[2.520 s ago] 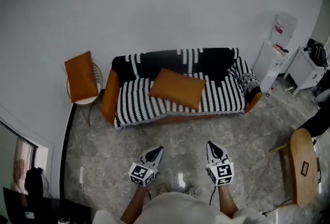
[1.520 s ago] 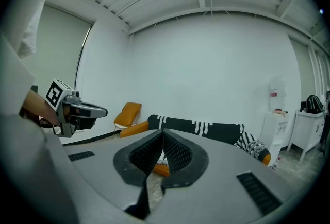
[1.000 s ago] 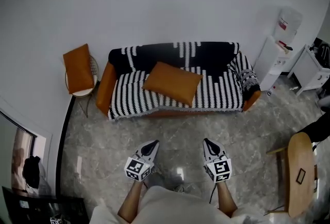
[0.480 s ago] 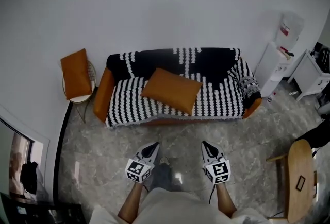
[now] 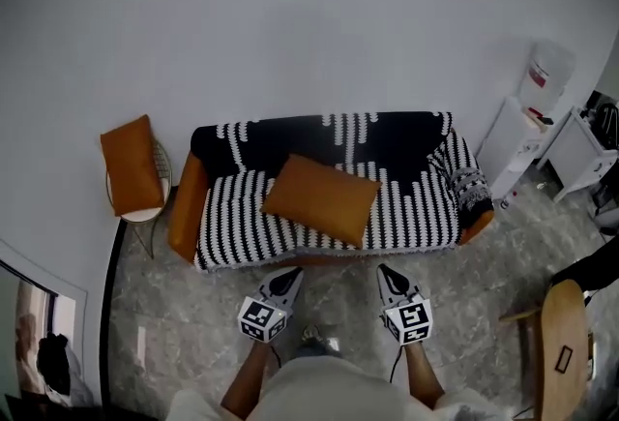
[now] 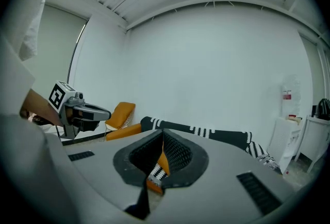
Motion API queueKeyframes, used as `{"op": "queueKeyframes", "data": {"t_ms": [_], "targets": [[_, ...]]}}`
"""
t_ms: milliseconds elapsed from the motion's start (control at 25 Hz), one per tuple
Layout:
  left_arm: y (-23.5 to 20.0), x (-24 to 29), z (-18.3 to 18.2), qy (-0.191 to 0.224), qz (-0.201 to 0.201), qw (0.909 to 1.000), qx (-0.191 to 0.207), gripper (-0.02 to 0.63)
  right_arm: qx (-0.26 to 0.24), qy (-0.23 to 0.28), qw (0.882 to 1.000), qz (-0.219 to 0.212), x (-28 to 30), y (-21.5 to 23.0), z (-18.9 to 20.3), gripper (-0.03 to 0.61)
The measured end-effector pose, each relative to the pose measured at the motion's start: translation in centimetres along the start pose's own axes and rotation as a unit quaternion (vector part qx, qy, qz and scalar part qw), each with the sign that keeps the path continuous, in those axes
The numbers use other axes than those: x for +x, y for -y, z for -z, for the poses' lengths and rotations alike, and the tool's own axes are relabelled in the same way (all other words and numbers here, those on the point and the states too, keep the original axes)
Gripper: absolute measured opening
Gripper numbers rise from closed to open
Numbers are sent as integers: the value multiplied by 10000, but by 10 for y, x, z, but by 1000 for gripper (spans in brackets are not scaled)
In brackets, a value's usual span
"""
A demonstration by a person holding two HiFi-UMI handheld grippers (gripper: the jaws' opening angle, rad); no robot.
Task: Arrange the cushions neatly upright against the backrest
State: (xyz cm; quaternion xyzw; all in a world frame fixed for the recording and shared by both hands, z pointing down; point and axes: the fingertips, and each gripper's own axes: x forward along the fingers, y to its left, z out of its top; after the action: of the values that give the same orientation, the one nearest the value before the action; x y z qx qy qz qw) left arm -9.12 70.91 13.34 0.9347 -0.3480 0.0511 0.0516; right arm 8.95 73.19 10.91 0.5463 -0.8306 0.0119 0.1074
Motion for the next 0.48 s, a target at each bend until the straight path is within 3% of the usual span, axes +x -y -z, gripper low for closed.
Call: {"op": "queueKeyframes", "data": {"t_ms": [480], "targets": [[-144, 50, -18, 8, 35, 9999, -109, 31, -117, -74, 9999, -2, 153, 12, -36, 29]]}}
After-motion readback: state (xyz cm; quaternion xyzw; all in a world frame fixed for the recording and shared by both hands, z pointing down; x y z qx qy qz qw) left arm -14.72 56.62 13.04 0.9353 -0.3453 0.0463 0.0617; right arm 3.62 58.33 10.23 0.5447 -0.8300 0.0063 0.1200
